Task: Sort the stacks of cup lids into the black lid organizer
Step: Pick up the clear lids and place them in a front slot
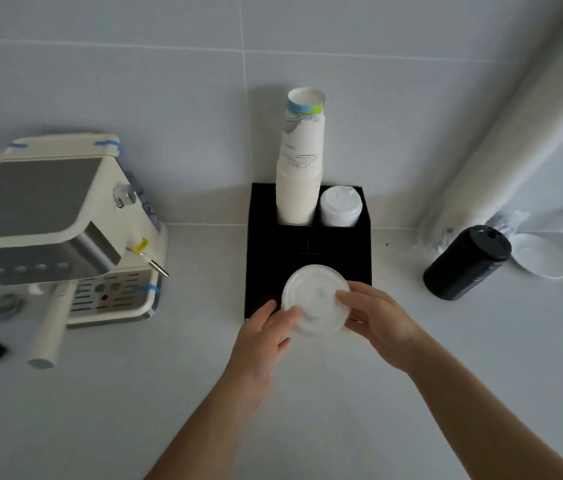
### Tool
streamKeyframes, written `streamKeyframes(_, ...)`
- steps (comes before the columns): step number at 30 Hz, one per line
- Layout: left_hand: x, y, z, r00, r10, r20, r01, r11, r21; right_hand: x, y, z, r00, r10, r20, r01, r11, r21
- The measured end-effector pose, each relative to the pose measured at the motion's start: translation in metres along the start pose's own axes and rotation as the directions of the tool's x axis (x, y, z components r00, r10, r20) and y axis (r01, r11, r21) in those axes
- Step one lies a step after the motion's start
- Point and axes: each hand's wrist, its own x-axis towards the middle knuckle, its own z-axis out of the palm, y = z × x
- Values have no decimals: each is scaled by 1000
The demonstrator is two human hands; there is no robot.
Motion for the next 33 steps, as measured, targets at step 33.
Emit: streamKeyframes(33,91,-11,-29,950,-273,-153,227,938,-263,160,-35,52,932,329,152,-232,865,-445)
